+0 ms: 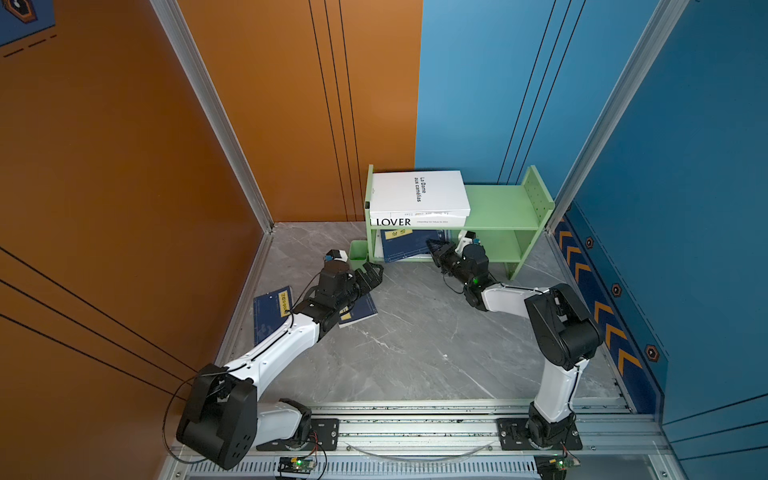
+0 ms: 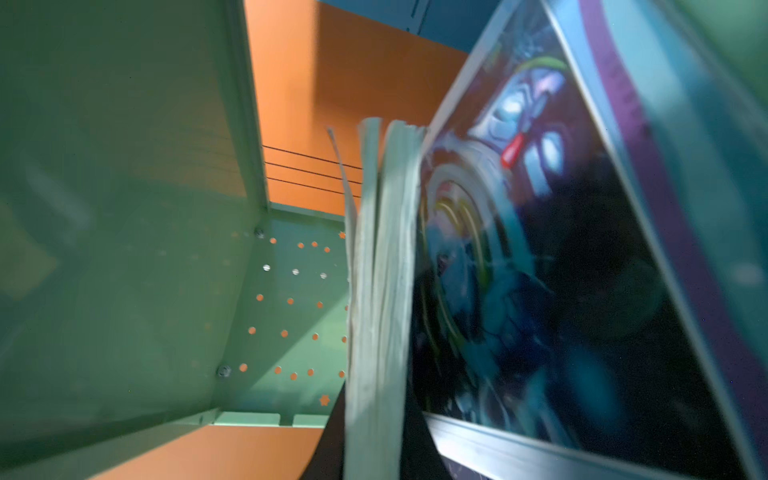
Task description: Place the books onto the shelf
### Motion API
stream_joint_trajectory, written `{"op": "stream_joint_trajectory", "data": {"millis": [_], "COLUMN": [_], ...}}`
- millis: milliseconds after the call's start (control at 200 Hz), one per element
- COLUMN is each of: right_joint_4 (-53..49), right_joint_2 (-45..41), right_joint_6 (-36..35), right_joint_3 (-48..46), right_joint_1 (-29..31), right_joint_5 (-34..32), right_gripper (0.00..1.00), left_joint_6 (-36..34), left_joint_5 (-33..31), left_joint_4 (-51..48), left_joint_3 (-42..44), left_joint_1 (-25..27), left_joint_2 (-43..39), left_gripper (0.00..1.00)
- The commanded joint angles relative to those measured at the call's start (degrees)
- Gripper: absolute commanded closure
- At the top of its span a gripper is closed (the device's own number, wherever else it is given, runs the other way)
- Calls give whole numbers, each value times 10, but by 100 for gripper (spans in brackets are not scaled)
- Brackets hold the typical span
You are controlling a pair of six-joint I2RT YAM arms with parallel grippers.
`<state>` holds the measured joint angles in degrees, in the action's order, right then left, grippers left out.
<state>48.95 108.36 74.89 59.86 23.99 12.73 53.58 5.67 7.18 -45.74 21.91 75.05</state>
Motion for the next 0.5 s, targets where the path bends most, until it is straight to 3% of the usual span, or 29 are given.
{"op": "stream_joint_trajectory", "data": {"millis": [0, 496], "right_joint_4": [31, 73], "right_joint_2": [11, 50], "right_joint_6": [2, 22], "right_joint_3": [19, 29], "right_joint_1": [10, 43], "right_joint_5": [-29, -112], "right_gripper": [83, 84], "left_joint_6": [-7, -17], "left_joint_5": [-15, 19], "left_joint_4": [23, 51], "left_joint_3": [-24, -55], "left_joint_1": [-12, -38], "left_joint_2": [21, 94], "left_gripper": [2, 2]}}
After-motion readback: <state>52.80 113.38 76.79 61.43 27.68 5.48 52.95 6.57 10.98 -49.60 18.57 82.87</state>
